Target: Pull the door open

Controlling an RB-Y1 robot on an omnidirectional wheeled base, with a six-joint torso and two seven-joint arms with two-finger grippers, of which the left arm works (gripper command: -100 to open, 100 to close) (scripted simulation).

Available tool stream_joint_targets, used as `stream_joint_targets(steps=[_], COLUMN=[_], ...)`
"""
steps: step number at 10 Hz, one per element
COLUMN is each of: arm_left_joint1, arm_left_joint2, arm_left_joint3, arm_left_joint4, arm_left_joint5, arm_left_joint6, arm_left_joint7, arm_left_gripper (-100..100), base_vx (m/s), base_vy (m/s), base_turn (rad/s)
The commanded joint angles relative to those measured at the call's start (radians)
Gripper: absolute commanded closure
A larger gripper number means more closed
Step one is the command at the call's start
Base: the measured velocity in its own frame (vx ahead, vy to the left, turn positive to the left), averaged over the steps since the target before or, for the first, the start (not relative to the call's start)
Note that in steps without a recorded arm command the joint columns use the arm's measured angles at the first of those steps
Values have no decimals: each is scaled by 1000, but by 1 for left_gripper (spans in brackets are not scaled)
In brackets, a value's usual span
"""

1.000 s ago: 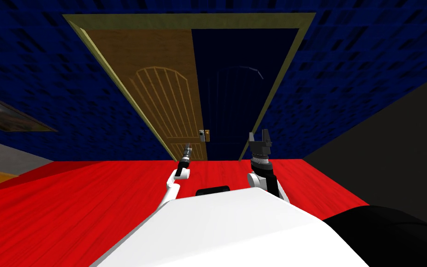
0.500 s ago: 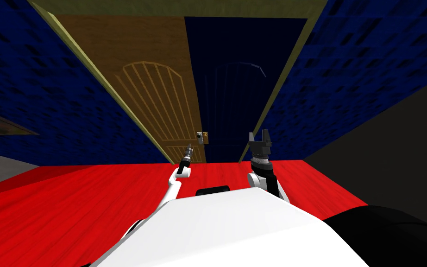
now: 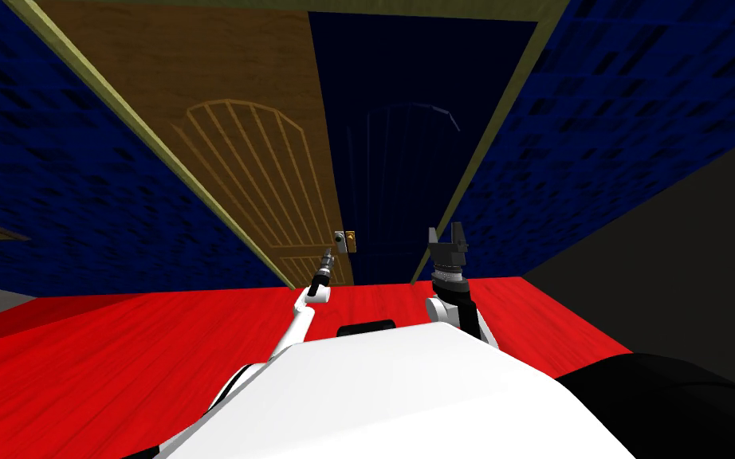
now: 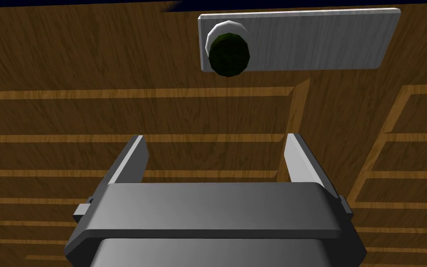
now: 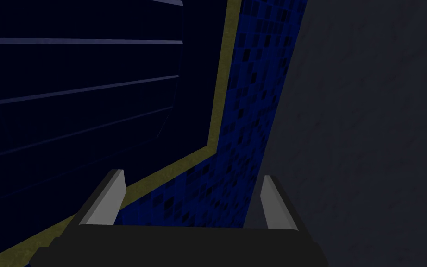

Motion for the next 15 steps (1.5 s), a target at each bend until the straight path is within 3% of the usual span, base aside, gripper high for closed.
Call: stream_joint_targets(steps=[1, 2, 5, 7, 9, 13, 15], arm_left_joint1=[0, 11, 15, 28, 29, 30, 18], arm_left_joint2=[0, 31, 47, 94, 100, 184, 187], arm_left_joint3=[0, 25, 38, 75, 79, 139, 138], arm_left_joint4=[0, 23, 33, 66, 70, 139, 148], arm_left_joint5=[0, 10, 15, 30, 32, 63, 67], arm_left_joint6=[0, -4, -6, -14, -16, -40, -48], arm_left_joint7=[0, 7, 10, 21, 23, 51, 57], arm_left_gripper=[-100, -100, -100, -100, -100, -100, -100], base_vx=[69, -21, -39, -31, -8, 62, 185], base_vy=[-23, 4, 9, 1, -1, -7, -15], base_turn=[-2, 47, 19, 21, 6, -63, -131])
